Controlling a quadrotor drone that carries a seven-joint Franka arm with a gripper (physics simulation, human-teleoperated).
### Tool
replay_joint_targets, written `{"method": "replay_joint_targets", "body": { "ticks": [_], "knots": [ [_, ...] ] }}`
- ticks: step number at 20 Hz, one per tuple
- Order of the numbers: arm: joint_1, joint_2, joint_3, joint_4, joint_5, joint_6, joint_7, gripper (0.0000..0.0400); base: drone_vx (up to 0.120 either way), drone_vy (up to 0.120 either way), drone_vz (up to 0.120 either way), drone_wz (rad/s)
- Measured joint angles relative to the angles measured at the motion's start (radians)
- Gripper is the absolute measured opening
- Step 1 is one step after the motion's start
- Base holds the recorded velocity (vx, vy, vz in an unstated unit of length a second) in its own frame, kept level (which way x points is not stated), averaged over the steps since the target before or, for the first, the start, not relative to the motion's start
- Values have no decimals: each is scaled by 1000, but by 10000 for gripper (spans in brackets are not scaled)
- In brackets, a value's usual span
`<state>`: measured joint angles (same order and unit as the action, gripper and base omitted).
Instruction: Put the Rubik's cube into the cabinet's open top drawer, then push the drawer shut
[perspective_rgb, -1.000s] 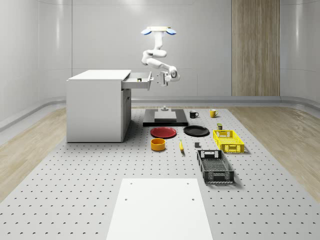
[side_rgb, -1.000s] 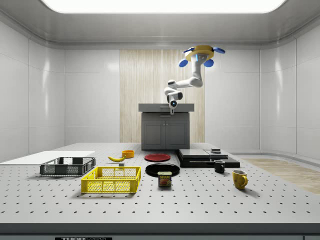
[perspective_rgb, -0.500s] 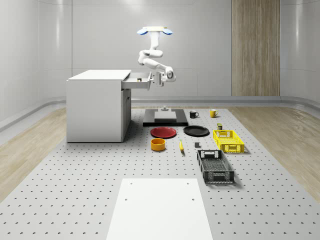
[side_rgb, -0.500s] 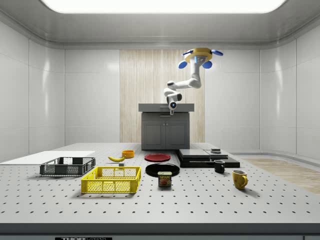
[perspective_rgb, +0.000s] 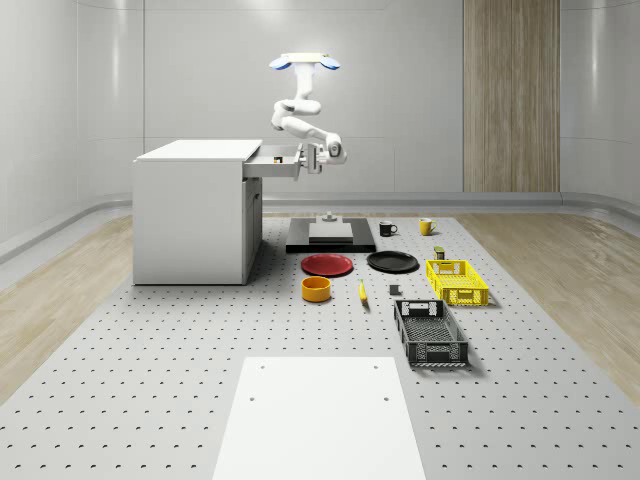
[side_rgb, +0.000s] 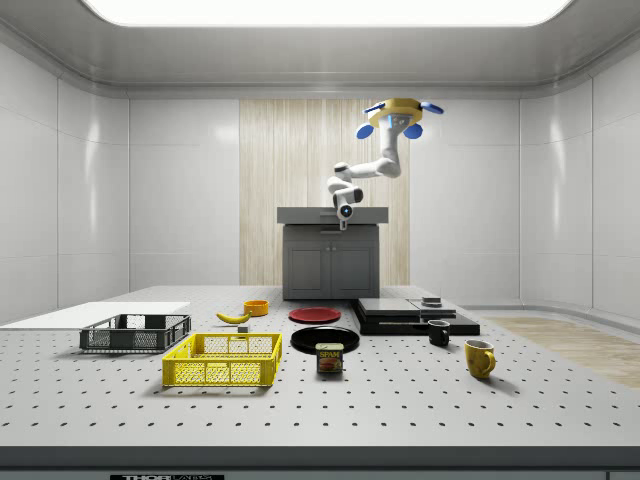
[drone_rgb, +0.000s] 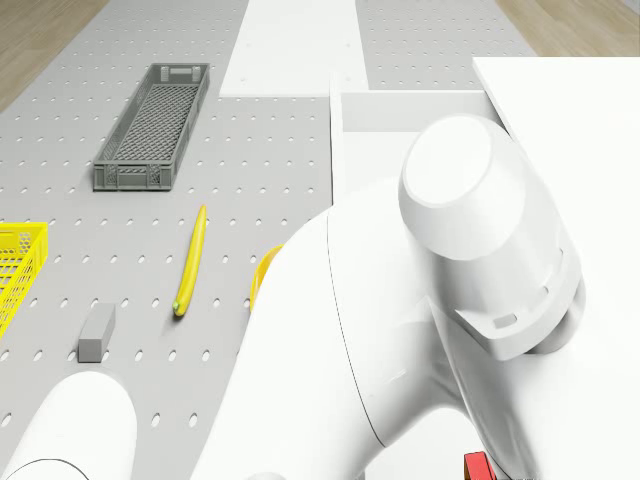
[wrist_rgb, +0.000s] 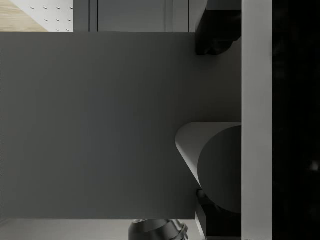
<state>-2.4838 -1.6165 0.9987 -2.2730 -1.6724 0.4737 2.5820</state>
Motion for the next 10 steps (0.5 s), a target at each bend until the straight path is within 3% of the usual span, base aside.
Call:
{"method": "replay_joint_targets", "body": {
  "ticks": [10],
  "knots": [
    [-3,-5,-2,0,4,6,-1,400,0,-120,0,0]
  ]
}}
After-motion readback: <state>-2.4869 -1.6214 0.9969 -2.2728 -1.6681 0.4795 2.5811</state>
